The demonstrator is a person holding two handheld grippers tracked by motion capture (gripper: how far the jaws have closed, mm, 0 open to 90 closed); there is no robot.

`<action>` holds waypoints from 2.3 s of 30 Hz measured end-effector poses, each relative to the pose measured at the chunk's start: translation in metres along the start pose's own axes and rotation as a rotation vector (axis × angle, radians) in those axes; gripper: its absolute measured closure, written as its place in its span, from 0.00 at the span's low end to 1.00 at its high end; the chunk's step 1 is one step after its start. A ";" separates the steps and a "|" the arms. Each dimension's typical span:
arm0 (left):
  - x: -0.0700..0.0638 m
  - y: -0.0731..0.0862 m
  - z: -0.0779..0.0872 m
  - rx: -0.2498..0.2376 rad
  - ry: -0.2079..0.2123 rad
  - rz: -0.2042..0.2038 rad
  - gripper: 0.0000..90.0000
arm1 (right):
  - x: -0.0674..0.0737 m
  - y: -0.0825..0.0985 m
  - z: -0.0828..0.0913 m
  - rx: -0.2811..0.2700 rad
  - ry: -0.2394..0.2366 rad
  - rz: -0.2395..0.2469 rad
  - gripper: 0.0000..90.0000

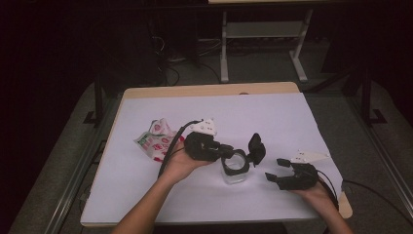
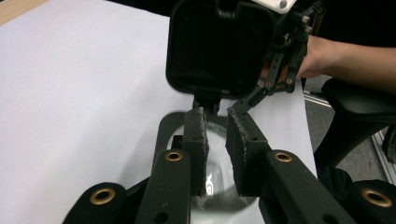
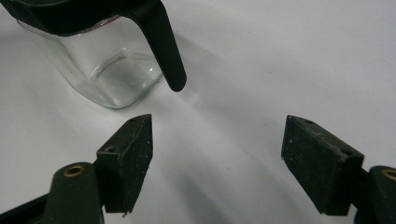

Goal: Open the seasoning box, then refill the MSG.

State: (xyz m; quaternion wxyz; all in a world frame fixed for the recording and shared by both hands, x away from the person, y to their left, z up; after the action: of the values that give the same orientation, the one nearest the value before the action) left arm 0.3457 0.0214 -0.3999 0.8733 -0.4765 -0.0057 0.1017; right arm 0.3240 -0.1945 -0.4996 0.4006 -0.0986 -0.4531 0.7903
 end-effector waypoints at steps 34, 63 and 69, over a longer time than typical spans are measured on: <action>-0.024 0.080 0.046 0.039 -0.083 0.100 0.63 | 0.004 0.000 0.000 0.004 -0.002 0.005 0.27; -0.009 0.141 0.123 -0.020 -0.244 0.187 0.60 | 0.003 0.002 -0.001 0.009 0.000 -0.003 0.27; -0.002 0.152 0.143 -0.028 -0.292 0.218 0.60 | 0.002 0.001 -0.001 0.004 0.002 -0.001 0.27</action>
State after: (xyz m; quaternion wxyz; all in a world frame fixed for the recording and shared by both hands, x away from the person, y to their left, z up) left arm 0.3020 0.2198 -0.4482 0.8404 -0.4663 -0.0824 0.2637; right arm 0.3222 -0.1927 -0.5004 0.4019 -0.0983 -0.4509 0.7909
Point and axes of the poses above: each handheld gripper's, and its own axes: z roughly backward along the jaws, y roughly out of its underside, x roughly to its left, the point moved 8 cm from there along -z, roughly forward along the jaws, and after that the axes turned 5 degrees about -z, right-handed, at the moved point
